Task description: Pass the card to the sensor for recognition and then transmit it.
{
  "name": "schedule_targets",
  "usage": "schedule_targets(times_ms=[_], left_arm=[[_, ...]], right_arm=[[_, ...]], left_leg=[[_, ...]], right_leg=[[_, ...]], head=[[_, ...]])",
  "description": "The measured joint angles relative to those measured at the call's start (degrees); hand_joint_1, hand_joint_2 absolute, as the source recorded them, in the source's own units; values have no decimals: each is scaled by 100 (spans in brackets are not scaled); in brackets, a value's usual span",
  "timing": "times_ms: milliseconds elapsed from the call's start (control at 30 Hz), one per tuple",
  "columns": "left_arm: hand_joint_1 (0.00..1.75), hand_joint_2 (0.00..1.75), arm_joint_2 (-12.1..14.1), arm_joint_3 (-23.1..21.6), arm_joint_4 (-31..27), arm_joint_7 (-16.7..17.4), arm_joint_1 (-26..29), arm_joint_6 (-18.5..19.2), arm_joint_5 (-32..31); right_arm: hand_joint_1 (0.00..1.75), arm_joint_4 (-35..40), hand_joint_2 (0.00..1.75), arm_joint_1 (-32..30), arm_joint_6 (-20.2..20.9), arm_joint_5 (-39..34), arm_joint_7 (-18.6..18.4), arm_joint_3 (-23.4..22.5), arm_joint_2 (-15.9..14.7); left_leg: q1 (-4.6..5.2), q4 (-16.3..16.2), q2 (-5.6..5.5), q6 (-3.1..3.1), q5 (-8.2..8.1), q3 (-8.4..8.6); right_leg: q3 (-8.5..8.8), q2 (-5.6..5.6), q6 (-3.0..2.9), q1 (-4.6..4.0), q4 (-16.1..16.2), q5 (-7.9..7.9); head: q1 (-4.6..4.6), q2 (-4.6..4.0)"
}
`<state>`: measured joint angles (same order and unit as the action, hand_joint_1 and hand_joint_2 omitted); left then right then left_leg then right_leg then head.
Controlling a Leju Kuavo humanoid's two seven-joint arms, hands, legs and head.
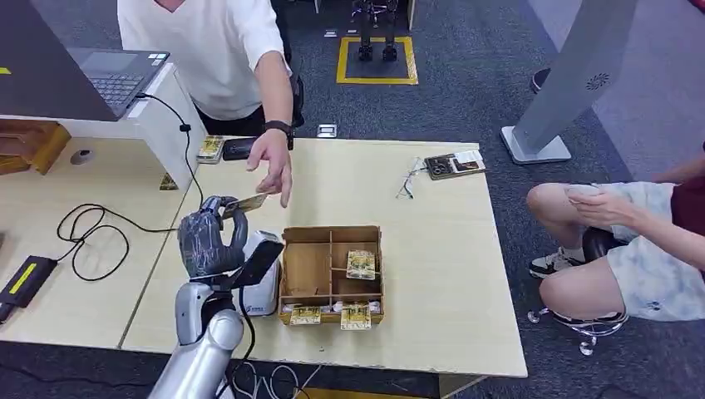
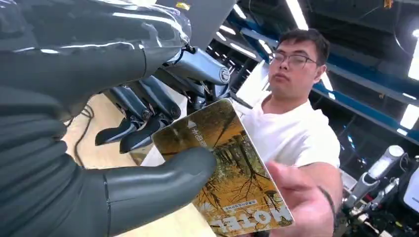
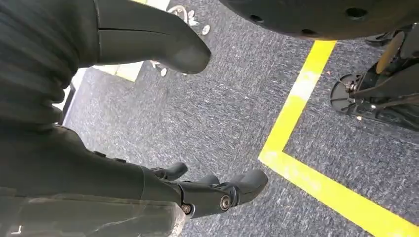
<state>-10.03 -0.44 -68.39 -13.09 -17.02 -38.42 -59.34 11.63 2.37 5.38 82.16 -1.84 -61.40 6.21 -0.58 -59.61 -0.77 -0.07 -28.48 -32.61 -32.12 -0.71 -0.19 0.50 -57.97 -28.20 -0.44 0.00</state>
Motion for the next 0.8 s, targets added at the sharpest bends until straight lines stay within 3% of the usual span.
schedule_targets(times_ms=[367, 400, 433, 567, 800], left_arm=[[175, 175, -74, 514, 599, 205, -499, 0, -707], [157, 175, -90, 562, 634, 212, -524, 0, -746], [0, 175, -101, 604, 671, 216, -546, 0, -768], [0, 175, -133, 669, 750, 168, -567, 0, -763], [0, 175, -334, 892, 759, -216, -555, 0, -680]], right_arm=[[0, -2, 175, 35, 0, 90, -33, 55, -2], [0, -2, 175, 36, 0, 90, -44, 61, -2], [0, -2, 175, 39, -2, 90, -55, 68, 0], [0, -2, 175, 38, -7, 90, -55, 87, 0], [0, -4, 175, 41, -26, 94, -57, 118, 0]], left_leg=[[0, -1, 0, 0, 0, 0], [0, -1, -1, 0, 0, 0], [0, -1, -1, 0, 0, -1], [0, -1, 0, 0, 0, -1], [1, -1, -1, 1, 0, -3]], right_leg=[[0, 1, 2, 0, 0, 1], [0, 1, 2, 0, 0, 1], [0, 2, 2, 0, 0, 1], [0, 0, 2, 0, 0, 1], [0, 0, 2, 1, 1, 1]], head=[[0, 0], [2, 0], [0, 0], [0, 0], [0, 0]])
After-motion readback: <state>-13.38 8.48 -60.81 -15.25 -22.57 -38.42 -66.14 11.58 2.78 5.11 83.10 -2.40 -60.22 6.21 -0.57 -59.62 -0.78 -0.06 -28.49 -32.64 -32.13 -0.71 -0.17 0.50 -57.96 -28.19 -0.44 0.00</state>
